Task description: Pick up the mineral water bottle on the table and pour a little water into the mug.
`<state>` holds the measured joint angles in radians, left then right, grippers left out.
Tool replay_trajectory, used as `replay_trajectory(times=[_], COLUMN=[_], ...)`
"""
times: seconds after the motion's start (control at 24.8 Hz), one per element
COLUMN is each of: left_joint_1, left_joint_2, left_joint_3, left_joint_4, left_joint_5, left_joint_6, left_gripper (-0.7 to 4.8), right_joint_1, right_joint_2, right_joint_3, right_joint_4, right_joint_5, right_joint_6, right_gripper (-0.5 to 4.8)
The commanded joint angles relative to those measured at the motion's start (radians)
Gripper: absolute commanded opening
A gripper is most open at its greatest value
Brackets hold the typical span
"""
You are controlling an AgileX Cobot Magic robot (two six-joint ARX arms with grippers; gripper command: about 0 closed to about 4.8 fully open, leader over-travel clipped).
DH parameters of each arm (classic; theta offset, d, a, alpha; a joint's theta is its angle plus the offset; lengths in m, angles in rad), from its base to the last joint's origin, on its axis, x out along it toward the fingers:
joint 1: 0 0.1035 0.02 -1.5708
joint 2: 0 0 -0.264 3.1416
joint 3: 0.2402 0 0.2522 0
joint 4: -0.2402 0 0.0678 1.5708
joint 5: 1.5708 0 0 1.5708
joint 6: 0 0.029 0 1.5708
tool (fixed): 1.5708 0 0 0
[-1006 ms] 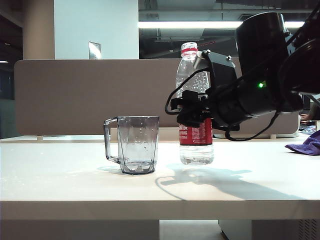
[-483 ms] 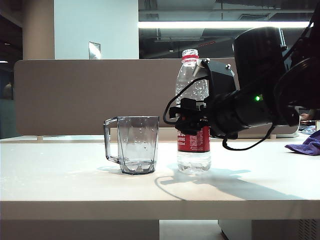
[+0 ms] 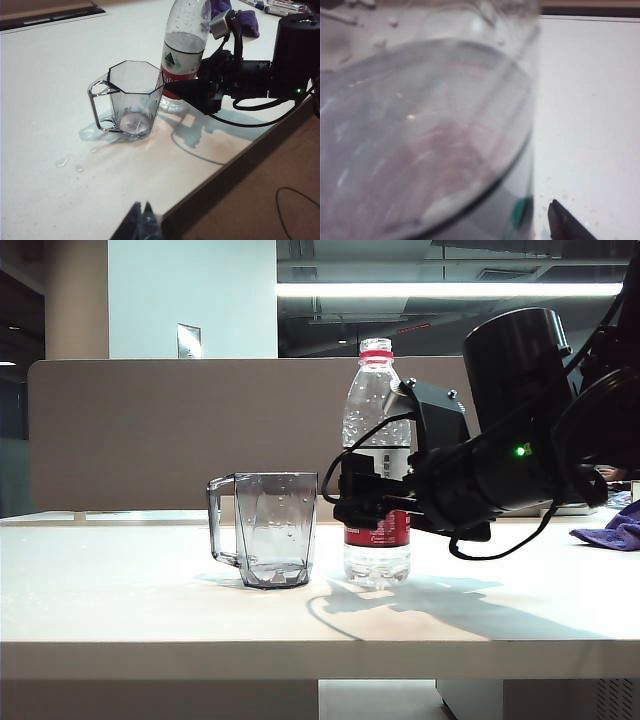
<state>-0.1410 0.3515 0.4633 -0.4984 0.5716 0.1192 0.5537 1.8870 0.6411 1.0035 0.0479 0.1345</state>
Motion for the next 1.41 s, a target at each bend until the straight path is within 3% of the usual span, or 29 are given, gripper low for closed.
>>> replay_trajectory(times=[0.04, 0.64, 0.72, 1.01, 1.09, 1.41], left_joint_1=[0.001, 0.001, 0.001, 0.001, 0.001, 0.001], left_joint_2=[0.000, 0.000, 0.000, 0.000, 0.000, 0.000], left_joint_3=[0.003, 0.003, 0.003, 0.003, 0.003, 0.003], left_joint_4=[0.006, 0.006, 0.006, 0.005, 0.006, 0.006], left_joint_5=[0.000, 0.000, 0.000, 0.000, 0.000, 0.000], left_joint_6=[0.001, 0.001, 0.001, 0.001, 0.001, 0.001], left_gripper=[-0.05, -0.05, -0.05, -0.05, -0.05, -0.05], right_joint_1=[0.002, 0.005, 0.005, 0.003, 0.003, 0.003], right_joint_2=[-0.007, -0.208, -0.289, -0.554, -0.615, -0.771], right_joint_3=[0.003, -0.210, -0.286, -0.473, -0.499, -0.548], right_joint_4=[0.011, 0.011, 0.011, -0.033, -0.089, -0.218], right_joint_5=[-0.002, 0.003, 0.045, 0.070, 0.069, 0.071], right_joint_6=[0.001, 0.000, 0.000, -0.007, -0.007, -0.007], right_gripper=[4.79, 4.79, 4.79, 0.67, 0.01, -0.06])
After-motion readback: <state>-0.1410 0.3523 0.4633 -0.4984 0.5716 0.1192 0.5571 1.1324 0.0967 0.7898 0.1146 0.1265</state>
